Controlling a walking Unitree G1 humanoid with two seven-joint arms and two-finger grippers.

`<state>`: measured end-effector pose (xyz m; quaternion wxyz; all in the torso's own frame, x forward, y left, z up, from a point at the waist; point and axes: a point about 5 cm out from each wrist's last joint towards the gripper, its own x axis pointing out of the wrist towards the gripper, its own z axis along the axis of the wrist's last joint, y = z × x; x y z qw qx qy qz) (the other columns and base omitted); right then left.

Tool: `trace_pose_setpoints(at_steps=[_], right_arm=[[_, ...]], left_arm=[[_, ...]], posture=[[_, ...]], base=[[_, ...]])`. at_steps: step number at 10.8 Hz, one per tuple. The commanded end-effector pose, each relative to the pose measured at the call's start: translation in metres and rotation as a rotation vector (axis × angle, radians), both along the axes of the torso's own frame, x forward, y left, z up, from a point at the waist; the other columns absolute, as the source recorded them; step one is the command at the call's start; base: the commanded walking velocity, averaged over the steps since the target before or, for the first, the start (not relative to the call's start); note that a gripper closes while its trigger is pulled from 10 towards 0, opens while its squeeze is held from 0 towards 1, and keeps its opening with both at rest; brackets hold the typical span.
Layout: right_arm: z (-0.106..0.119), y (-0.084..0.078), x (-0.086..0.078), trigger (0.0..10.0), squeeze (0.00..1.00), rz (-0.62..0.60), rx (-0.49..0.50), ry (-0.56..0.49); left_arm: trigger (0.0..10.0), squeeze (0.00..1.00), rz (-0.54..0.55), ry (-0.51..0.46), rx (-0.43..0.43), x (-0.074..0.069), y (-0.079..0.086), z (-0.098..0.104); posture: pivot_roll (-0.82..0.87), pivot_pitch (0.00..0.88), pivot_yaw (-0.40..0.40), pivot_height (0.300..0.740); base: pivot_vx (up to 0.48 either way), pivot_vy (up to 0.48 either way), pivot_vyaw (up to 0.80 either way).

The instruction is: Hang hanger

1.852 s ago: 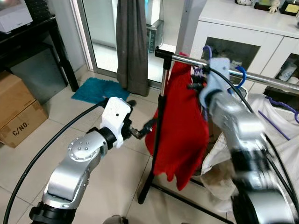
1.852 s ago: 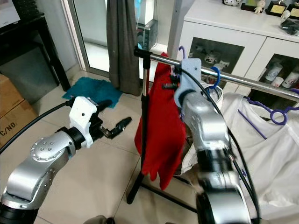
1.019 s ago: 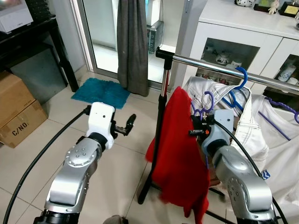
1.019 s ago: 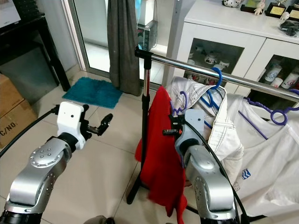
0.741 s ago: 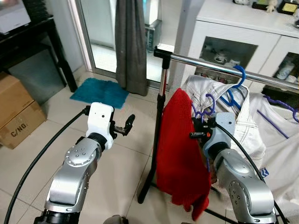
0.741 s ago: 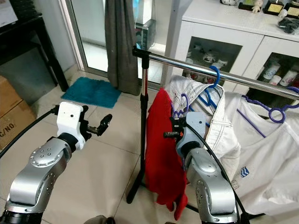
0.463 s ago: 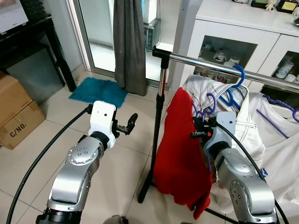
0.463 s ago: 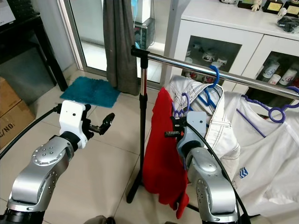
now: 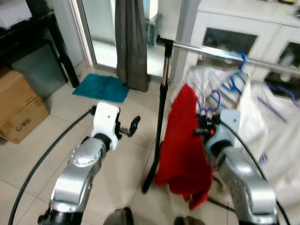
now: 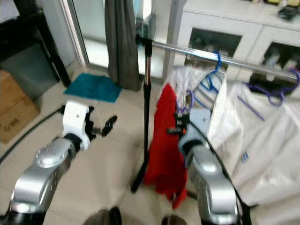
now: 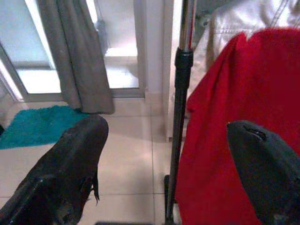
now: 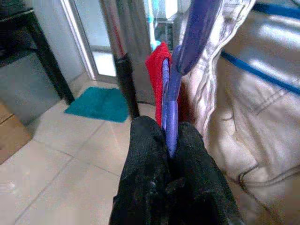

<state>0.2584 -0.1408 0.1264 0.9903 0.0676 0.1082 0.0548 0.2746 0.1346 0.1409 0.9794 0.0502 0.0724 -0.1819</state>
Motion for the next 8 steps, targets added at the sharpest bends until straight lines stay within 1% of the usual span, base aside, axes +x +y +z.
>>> trace_pose_setpoints(at_steps=[1, 3, 8], right_arm=[[0.0089, -0.0003, 0.0033, 0.0, 0.00, -0.006, -0.004, -0.046], [0.0092, -0.0031, 0.0033, 0.0, 0.00, -0.014, -0.008, -0.046], [0.0101, -0.0008, 0.0046, 0.0, 0.00, -0.005, -0.011, -0.046]], left_arm=[[10.0, 0.00, 0.003, 0.007, 0.000, 0.0020, 0.0018, 0.0001], [10.0, 0.00, -0.009, 0.005, -0.003, 0.0021, -0.0014, 0.0002], [10.0, 0.00, -0.008, 0.011, -0.014, 0.0006, -0.0031, -0.0016]], posture=[[-0.13, 0.041, 0.041, 0.740], [-0.12, 0.040, 0.040, 0.740], [-0.13, 0.034, 0.028, 0.740]], base=[[-0.251, 0.000, 0.00], [-0.247, 0.000, 0.00], [-0.250, 0.000, 0.00]])
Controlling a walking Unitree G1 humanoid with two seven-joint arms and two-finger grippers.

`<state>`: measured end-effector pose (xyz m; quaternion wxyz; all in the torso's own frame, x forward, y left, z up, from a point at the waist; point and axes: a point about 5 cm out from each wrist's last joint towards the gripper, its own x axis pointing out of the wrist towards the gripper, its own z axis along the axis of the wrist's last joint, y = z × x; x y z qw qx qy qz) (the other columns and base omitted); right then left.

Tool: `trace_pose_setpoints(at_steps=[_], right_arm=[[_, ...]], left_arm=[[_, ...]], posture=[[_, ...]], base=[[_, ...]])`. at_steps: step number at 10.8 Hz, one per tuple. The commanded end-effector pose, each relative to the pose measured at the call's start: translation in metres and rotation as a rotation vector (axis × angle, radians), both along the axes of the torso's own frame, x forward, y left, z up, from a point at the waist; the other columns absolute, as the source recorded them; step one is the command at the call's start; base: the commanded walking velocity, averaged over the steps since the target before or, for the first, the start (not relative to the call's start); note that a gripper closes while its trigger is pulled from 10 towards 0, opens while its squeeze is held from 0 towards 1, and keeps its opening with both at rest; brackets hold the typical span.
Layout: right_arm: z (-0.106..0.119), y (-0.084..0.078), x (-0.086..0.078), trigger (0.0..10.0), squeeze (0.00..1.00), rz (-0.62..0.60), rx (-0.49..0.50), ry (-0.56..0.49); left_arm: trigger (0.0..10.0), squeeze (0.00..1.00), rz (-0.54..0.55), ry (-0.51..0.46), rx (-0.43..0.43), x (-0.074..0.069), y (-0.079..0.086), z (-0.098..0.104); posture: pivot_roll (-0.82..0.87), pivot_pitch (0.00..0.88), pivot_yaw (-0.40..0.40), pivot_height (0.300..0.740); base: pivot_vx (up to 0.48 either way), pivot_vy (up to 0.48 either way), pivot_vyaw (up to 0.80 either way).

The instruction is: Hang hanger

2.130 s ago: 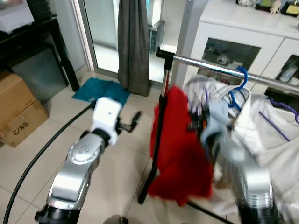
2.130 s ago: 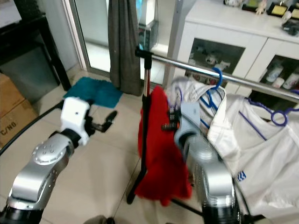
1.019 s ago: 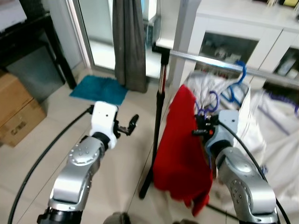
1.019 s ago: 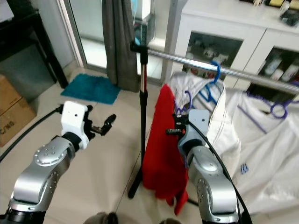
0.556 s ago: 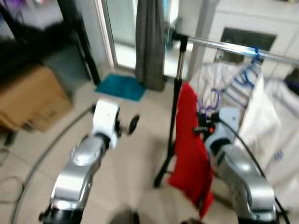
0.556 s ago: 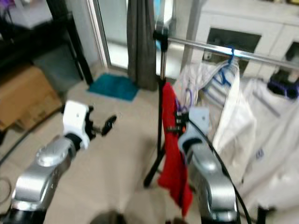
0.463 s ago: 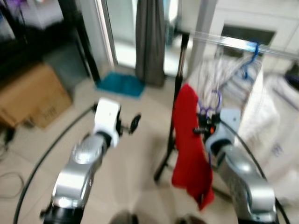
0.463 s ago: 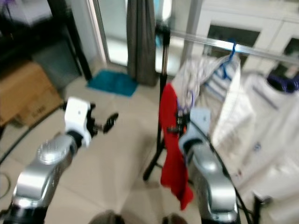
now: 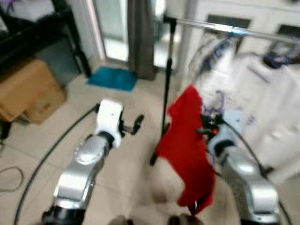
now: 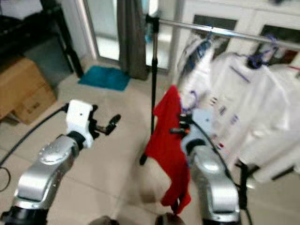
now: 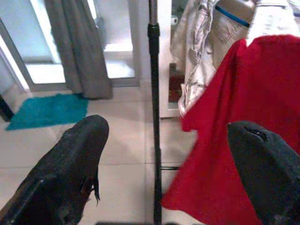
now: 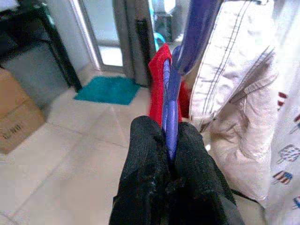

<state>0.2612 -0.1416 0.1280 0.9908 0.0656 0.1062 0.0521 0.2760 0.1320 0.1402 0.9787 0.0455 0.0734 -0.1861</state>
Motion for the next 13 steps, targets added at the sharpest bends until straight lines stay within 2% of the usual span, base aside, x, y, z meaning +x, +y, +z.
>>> trace_pose_setpoints(at_steps=[1, 4, 6, 7, 8, 9, 10, 11, 12, 13], right_arm=[[0.008, -0.001, 0.002, 0.0, 0.00, 0.000, -0.008, -0.041], [0.007, 0.000, 0.002, 0.0, 0.00, 0.004, -0.011, -0.037], [0.009, 0.002, 0.003, 0.0, 0.00, 0.038, -0.016, -0.053], [0.014, 0.006, 0.005, 0.0, 0.00, 0.083, 0.010, -0.076], [0.023, 0.015, 0.006, 0.0, 0.00, 0.165, 0.013, -0.120], [0.027, 0.019, 0.006, 0.0, 0.00, 0.194, 0.014, -0.139], [0.035, 0.024, 0.008, 0.0, 0.00, 0.240, -0.006, -0.183], [0.043, 0.028, 0.010, 0.0, 0.00, 0.263, -0.039, -0.232], [0.049, 0.029, 0.012, 0.0, 0.00, 0.275, -0.068, -0.272], [0.058, 0.032, 0.015, 0.0, 0.00, 0.290, -0.116, -0.331]], left_arm=[[10.0, 0.00, 0.000, 0.008, -0.005, -0.001, -0.001, -0.001], [10.0, 0.00, -0.001, 0.007, 0.001, -0.002, -0.001, -0.002], [10.0, 0.00, -0.026, 0.006, -0.005, -0.002, -0.002, -0.002], [10.0, 1.00, -0.072, -0.022, -0.043, 0.000, -0.003, 0.005], [10.0, 1.00, -0.141, -0.061, -0.070, 0.008, -0.008, 0.014], [10.0, 1.00, -0.165, -0.069, -0.087, 0.011, -0.012, 0.018], [10.0, 1.00, -0.284, -0.062, -0.109, 0.016, -0.029, 0.024], [10.0, 0.34, -0.363, -0.036, -0.126, 0.018, -0.041, 0.024], [10.0, 0.00, -0.384, -0.028, -0.132, 0.021, -0.046, 0.024], [10.0, 0.00, -0.397, -0.013, -0.127, 0.027, -0.052, 0.022]], posture=[[-0.13, 0.030, 0.026, 0.740], [-0.12, 0.016, 0.024, 0.740], [-0.12, 0.005, 0.022, 0.740], [-0.12, 0.000, 0.025, 0.740], [-0.13, 0.000, 0.030, 0.740], [-0.12, 0.000, 0.030, 0.740], [-0.11, 0.000, 0.024, 0.740], [-0.11, 0.000, 0.023, 0.740], [-0.12, 0.000, 0.023, 0.740], [-0.12, 0.000, 0.021, 0.740]], base=[[-0.244, 0.000, 0.00], [-0.250, 0.000, 0.00], [0.000, 0.000, 0.00], [0.000, 0.000, 0.00], [0.000, 0.000, 0.00], [0.000, 0.000, 0.00], [0.000, 0.000, 0.00], [0.000, 0.000, 0.00], [0.000, 0.000, 0.00], [0.000, 0.000, 0.00]])
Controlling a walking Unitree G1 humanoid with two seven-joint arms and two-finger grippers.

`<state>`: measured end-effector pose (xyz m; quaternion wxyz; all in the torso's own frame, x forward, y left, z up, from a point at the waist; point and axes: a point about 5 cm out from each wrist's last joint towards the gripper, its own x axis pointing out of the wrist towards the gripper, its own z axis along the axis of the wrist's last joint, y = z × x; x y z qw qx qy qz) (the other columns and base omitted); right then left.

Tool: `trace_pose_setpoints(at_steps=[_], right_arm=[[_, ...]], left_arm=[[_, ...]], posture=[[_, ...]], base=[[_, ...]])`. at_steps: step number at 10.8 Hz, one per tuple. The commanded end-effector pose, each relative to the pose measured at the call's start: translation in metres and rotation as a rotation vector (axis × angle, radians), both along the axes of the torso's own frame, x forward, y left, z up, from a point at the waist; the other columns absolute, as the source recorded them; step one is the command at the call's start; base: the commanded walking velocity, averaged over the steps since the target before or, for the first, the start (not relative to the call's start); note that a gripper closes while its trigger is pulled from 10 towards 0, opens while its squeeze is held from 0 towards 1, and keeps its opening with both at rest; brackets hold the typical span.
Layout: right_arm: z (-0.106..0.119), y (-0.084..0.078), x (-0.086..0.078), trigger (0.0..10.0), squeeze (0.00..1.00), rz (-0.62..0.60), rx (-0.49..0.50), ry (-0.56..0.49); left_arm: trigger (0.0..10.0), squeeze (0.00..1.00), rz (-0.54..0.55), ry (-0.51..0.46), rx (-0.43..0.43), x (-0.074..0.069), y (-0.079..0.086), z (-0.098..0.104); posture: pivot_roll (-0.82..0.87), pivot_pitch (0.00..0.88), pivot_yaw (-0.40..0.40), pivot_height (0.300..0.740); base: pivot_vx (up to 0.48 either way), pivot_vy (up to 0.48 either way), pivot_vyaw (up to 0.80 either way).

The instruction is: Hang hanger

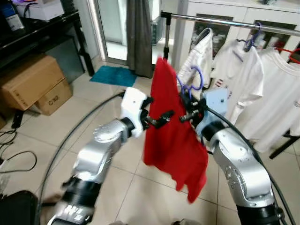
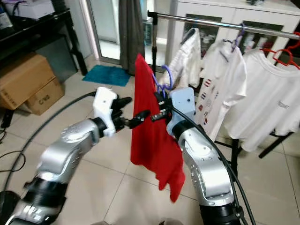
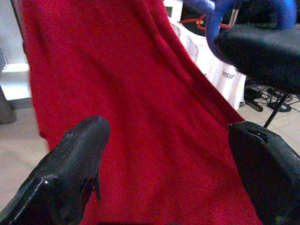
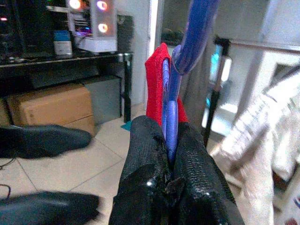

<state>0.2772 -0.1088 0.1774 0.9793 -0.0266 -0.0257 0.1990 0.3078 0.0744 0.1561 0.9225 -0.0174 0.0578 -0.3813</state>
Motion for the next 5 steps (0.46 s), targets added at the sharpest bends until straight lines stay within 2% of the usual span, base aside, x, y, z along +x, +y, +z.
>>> trace_pose_setpoints(at_steps=[1, 2, 5], right_arm=[[0.0165, 0.0056, -0.0023, 0.0, 0.00, 0.038, 0.001, -0.086], [0.0166, 0.0068, -0.0032, 0.0, 0.00, 0.049, -0.005, -0.091], [0.0160, 0.0078, -0.0032, 0.0, 0.00, 0.060, -0.040, -0.107]], left_arm=[[5.2, 0.00, -0.003, -0.028, 0.000, 0.0048, -0.0032, 0.0059], [0.0, 0.00, -0.016, -0.045, -0.016, 0.0077, -0.0061, 0.0084], [0.0, 0.00, -0.030, -0.073, -0.043, 0.0134, -0.0094, 0.0130]], posture=[[-0.13, 0.000, 0.024, 0.740], [-0.13, 0.000, 0.023, 0.740], [-0.14, 0.000, 0.023, 0.740]], base=[[0.000, 0.000, 0.00], [0.000, 0.000, 0.00], [0.000, 0.000, 0.00]])
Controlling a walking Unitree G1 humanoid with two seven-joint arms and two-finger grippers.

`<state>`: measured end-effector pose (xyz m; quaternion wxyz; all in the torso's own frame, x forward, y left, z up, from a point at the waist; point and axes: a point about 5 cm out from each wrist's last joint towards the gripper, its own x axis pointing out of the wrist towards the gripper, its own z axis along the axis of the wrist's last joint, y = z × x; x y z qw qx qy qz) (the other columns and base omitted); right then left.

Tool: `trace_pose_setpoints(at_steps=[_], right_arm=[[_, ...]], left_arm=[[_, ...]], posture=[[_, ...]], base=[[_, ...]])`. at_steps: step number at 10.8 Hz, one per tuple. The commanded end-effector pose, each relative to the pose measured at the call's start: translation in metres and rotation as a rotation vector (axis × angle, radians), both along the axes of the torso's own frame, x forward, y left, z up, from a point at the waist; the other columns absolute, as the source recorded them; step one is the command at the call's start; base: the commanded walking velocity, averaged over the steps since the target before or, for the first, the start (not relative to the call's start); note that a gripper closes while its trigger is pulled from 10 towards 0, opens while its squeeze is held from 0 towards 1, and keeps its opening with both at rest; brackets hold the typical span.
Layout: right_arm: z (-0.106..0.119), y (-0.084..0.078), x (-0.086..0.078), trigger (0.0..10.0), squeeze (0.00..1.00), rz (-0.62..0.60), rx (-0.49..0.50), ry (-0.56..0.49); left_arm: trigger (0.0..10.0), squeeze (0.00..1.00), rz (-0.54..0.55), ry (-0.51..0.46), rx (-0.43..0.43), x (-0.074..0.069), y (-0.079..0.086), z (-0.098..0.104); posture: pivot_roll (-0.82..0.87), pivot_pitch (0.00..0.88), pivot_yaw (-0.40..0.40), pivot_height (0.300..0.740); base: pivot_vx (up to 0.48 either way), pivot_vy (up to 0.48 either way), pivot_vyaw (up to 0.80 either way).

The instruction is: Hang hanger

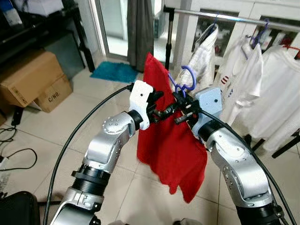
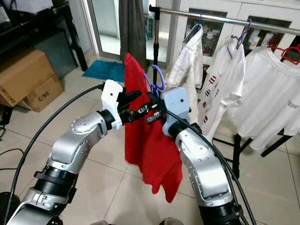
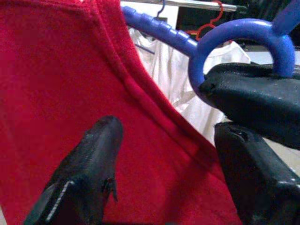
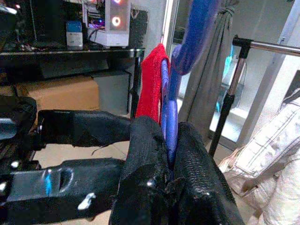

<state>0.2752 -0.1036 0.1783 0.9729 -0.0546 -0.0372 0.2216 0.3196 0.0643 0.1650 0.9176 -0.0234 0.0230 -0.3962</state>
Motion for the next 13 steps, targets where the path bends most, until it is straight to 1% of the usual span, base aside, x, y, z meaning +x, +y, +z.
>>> trace_pose_setpoints(at_steps=[1, 4, 5, 7, 10, 11, 12, 13], right_arm=[[0.015, 0.003, -0.001, 0.0, 0.00, 0.025, 0.008, -0.075], [0.020, 0.007, -0.003, 0.0, 0.00, 0.054, 0.036, -0.088], [0.022, 0.008, -0.004, 0.0, 0.00, 0.066, 0.040, -0.096], [0.023, 0.008, -0.005, 0.0, 0.00, 0.069, 0.041, -0.100], [0.020, 0.008, -0.006, 0.0, 0.00, 0.067, 0.036, -0.088], [0.015, 0.003, -0.004, 0.0, 0.00, 0.017, 0.013, -0.067], [0.012, -0.002, -0.001, 0.0, 0.00, -0.037, 0.007, -0.058], [0.011, -0.006, 0.001, 0.0, 0.00, -0.073, 0.002, -0.062]], left_arm=[[0.0, 0.00, 0.008, -0.007, -0.005, 0.003, 0.002, 0.002], [0.0, 0.00, 0.049, 0.004, 0.008, 0.013, 0.009, -0.003], [0.0, 0.00, 0.045, 0.005, 0.002, 0.016, 0.010, -0.003], [0.0, 0.00, -0.001, 0.004, -0.011, 0.017, 0.006, -0.003], [0.0, 0.00, -0.007, 0.026, -0.026, 0.017, 0.004, -0.005], [0.0, 0.00, -0.010, 0.033, -0.043, 0.010, 0.008, -0.007], [0.0, 0.00, -0.015, 0.018, -0.078, 0.002, 0.016, -0.007], [0.0, 0.00, -0.032, 0.009, -0.135, -0.007, 0.024, -0.005]], posture=[[-0.14, 0.000, 0.023, 0.740], [-0.14, 0.000, 0.024, 0.740], [-0.14, 0.000, 0.027, 0.740], [-0.15, 0.000, 0.032, 0.740], [-0.15, 0.000, 0.037, 0.740], [-0.15, 0.000, 0.037, 0.740], [-0.14, 0.000, 0.035, 0.740], [-0.14, 0.000, 0.033, 0.740]], base=[[0.000, 0.000, 0.00], [0.000, 0.000, 0.00], [0.000, 0.000, 0.00], [0.000, 0.000, 0.00], [0.000, 0.000, 0.00], [0.000, 0.000, 0.00], [0.000, 0.000, 0.00], [0.000, 0.000, 0.00]])
